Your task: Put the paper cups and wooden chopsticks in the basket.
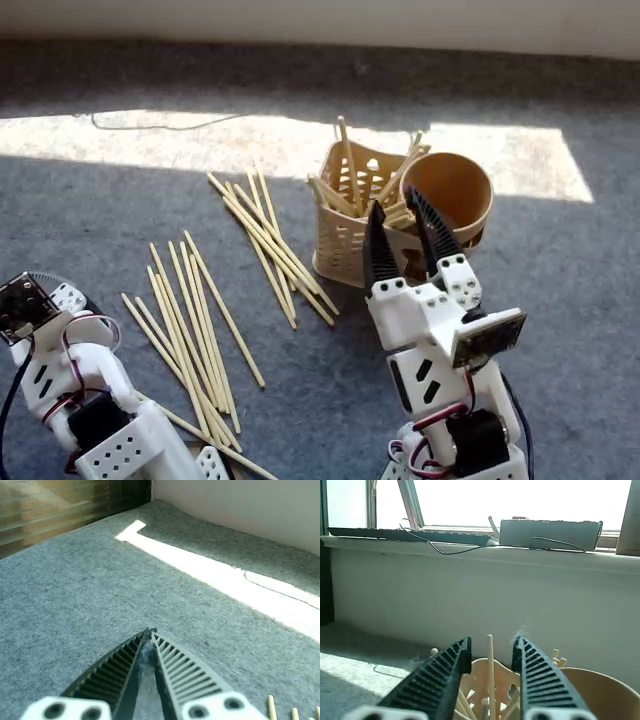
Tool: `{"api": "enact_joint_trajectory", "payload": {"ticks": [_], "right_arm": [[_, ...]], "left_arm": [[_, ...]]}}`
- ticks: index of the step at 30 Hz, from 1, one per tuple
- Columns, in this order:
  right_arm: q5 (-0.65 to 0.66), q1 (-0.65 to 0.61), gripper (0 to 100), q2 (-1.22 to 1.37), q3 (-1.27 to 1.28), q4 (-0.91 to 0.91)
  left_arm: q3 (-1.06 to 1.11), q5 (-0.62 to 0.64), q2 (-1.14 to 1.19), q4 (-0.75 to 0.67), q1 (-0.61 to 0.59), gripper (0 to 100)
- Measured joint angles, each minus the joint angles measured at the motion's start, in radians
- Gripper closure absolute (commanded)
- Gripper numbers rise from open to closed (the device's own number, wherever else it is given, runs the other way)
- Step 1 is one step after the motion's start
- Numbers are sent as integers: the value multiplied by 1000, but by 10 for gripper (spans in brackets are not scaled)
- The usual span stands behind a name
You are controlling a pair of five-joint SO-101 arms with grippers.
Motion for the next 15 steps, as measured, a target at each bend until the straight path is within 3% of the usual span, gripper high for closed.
{"api": "enact_joint_trajectory", "payload": {"ticks": [10,15], "right_arm": [[8,187,854,-6,94,2],[8,215,854,-8,49,184]], "left_arm": [[0,0,0,0,0,982],[0,0,0,0,0,982]]}}
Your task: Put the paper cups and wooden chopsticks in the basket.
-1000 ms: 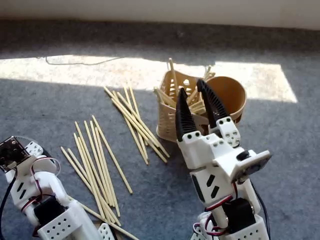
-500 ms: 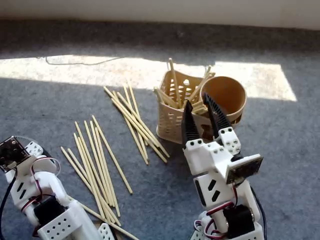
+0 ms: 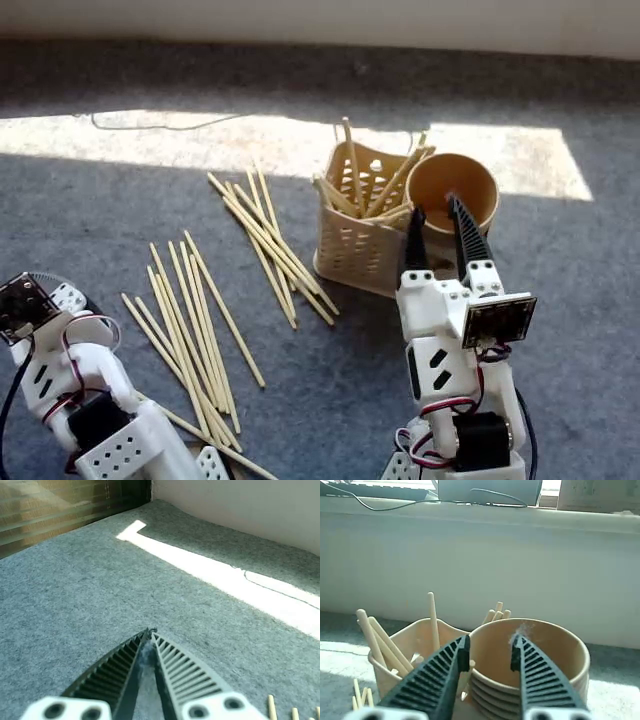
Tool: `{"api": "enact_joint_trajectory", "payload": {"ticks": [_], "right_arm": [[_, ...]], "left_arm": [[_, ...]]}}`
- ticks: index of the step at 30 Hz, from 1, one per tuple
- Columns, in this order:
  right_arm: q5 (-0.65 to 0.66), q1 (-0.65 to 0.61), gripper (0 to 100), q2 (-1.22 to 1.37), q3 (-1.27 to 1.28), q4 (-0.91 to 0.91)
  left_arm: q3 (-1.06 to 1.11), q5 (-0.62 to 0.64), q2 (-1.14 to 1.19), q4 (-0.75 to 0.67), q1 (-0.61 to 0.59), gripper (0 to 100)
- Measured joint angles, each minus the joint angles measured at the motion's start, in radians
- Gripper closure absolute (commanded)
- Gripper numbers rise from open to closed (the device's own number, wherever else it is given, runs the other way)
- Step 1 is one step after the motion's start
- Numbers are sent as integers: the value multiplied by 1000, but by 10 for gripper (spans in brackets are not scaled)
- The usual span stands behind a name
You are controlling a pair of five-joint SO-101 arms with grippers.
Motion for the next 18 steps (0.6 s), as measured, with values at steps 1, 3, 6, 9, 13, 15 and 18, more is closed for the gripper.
{"api": "enact_joint_trajectory", "payload": {"ticks": [1,3,6,9,13,15,18], "right_arm": [[-2,0,854,0,-29,58],[-2,5,854,0,-91,180],[-2,6,854,0,-169,350],[-2,6,910,-2,-198,482],[0,20,988,-2,-215,551],[0,37,985,-2,-215,559],[0,40,985,-2,-216,563]], "left_arm": [[0,0,0,0,0,982],[0,0,0,0,0,982],[0,0,0,0,0,982],[0,0,0,0,0,982],[0,0,0,0,0,982],[0,0,0,0,8,982],[0,0,0,0,15,982]]}}
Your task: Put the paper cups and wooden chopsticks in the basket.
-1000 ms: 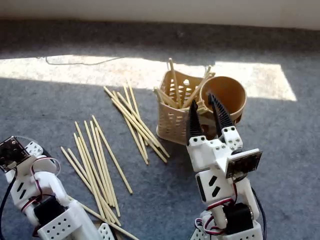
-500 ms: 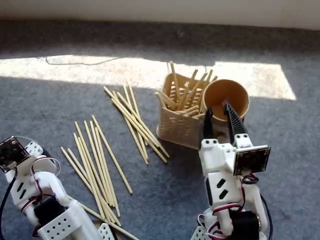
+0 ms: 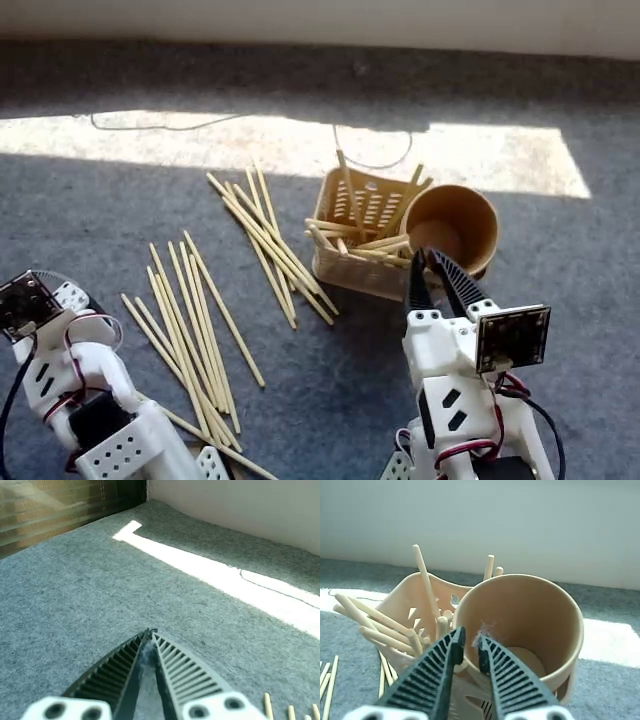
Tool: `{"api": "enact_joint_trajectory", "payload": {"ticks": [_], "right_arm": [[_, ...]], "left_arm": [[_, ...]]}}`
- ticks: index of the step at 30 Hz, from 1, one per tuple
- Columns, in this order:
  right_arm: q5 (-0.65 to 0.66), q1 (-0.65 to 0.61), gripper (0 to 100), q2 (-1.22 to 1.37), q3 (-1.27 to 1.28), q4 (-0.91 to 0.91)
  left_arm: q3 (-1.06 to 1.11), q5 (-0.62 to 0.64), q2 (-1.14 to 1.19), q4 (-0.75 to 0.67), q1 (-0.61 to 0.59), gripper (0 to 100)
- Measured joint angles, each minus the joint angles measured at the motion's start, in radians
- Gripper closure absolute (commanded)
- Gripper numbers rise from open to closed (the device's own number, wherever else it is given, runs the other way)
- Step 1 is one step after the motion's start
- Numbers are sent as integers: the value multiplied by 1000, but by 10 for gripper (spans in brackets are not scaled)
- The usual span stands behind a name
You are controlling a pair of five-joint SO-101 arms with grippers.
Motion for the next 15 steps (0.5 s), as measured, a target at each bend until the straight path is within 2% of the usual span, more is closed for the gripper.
{"api": "enact_joint_trajectory", "payload": {"ticks": [4,7,15], "right_arm": [[0,0,985,0,8,0],[0,0,985,0,25,0],[2,3,992,0,54,5]], "left_arm": [[-31,0,0,49,9,955],[-101,-6,0,150,66,907],[-308,-91,-2,410,189,902]]}}
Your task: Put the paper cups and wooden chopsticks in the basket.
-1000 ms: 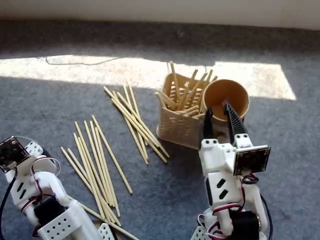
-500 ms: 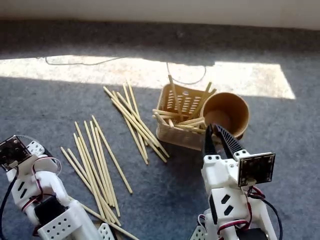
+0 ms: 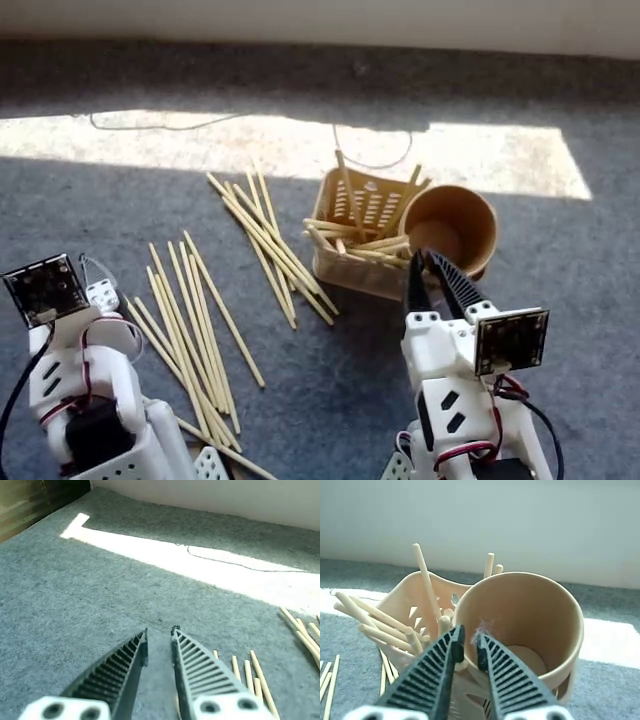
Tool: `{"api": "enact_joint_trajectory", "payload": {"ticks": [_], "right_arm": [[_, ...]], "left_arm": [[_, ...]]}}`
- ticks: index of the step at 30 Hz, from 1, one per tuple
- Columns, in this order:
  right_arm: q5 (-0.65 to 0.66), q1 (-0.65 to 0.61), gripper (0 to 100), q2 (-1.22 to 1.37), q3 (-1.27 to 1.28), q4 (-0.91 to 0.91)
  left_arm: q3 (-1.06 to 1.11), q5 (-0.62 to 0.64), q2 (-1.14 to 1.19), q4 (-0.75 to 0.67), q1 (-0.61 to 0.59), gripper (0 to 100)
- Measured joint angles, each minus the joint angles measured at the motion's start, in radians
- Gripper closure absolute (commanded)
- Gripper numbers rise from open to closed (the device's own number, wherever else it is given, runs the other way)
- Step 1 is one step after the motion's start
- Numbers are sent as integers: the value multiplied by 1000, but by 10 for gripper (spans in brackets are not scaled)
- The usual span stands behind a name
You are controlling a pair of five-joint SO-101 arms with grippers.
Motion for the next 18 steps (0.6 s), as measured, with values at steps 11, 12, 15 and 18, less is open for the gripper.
{"api": "enact_joint_trajectory", "payload": {"ticks": [11,12,15,18], "right_arm": [[0,0,992,0,0,5],[0,0,992,0,0,5],[0,0,992,0,0,-12],[0,3,989,0,6,-83]], "left_arm": [[-63,-28,0,46,91,905],[-63,-28,0,51,94,905],[-63,-28,0,58,95,905],[-63,-28,0,58,98,902]]}}
